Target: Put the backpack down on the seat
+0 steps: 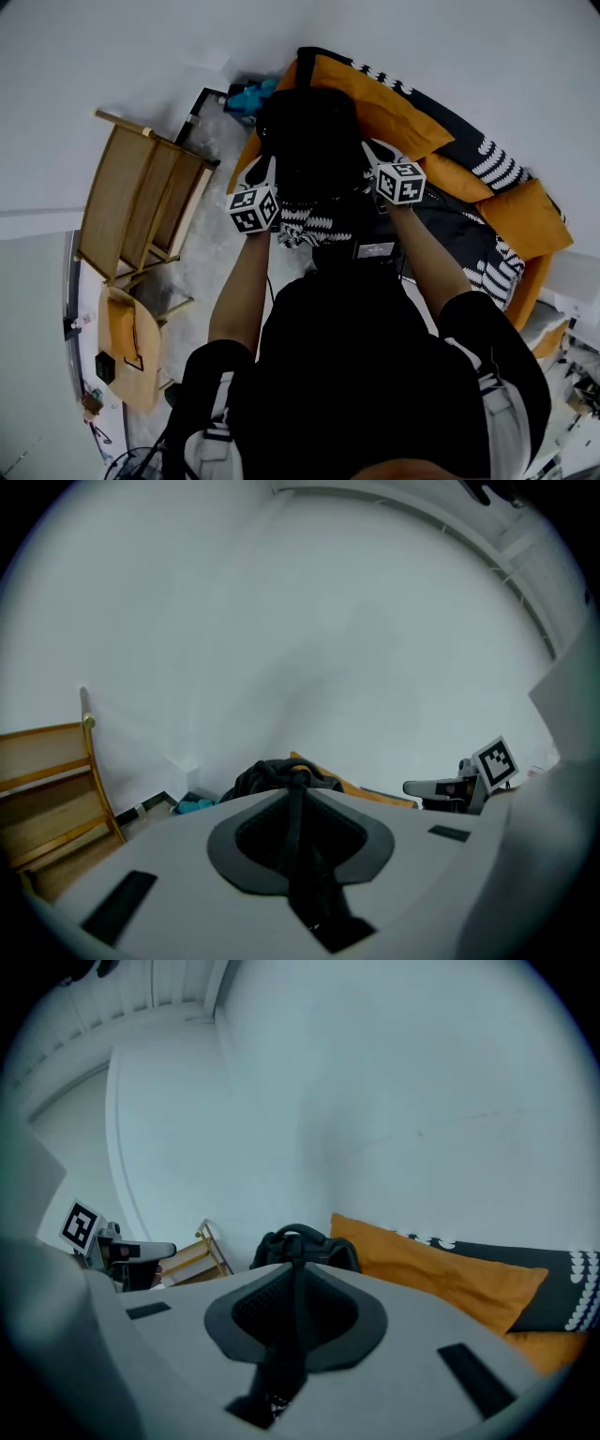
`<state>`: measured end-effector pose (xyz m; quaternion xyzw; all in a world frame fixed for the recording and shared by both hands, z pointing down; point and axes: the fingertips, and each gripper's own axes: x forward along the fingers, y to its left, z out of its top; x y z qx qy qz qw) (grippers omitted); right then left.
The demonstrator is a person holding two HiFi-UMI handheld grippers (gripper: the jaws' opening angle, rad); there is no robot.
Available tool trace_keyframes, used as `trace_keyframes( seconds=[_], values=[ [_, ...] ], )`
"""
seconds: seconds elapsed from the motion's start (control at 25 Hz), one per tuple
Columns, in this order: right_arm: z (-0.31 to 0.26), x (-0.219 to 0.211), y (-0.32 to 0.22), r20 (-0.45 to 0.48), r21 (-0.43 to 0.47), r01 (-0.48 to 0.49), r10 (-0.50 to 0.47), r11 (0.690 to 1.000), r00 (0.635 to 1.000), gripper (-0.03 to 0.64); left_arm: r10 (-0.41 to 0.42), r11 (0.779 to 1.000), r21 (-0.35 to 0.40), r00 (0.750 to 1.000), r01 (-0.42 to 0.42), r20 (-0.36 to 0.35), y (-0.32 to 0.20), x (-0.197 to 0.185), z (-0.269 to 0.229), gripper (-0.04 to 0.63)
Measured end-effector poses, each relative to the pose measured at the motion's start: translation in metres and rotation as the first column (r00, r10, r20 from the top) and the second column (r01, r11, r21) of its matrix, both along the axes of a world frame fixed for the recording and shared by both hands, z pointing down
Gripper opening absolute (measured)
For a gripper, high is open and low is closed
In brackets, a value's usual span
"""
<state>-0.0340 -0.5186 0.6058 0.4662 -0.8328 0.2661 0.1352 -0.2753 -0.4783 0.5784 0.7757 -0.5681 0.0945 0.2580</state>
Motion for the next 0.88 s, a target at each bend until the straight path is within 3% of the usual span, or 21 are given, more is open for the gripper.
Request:
trace_keyframes(
  seconds=[0.2,0.4,0.56,0.76,0.88],
  values=[
    [-0.066,-0.016,0.062,0.083,0.108,-0.019,0.01,0.994,0.997,0.044,-0.042,0.989,0.143,0.998,0.047,-0.036,0.066,-0.014,-0.061,0.016],
    [-0.124,-0.021,0.14,0.131,0.227,-0.057,0.027,0.972,0.991,0.031,-0.037,0.973,0.226,0.998,0.047,-0.045,0.144,-0.025,-0.101,0.015],
    [-0.159,-0.025,0.198,0.148,0.292,-0.063,0.02,0.954,0.989,0.031,-0.027,0.958,0.281,0.993,0.059,-0.115,0.2,-0.033,-0.131,0.015],
    [-0.195,-0.019,0.248,0.15,0.373,-0.041,-0.016,0.927,0.989,0.032,-0.01,0.93,0.363,0.992,0.055,-0.125,0.242,-0.028,-0.168,0.015],
    [-0.211,-0.012,0.273,0.147,0.41,-0.014,-0.051,0.912,0.988,0.032,0.016,0.914,0.405,0.998,0.012,-0.066,0.264,-0.009,-0.184,0.015]
  ],
)
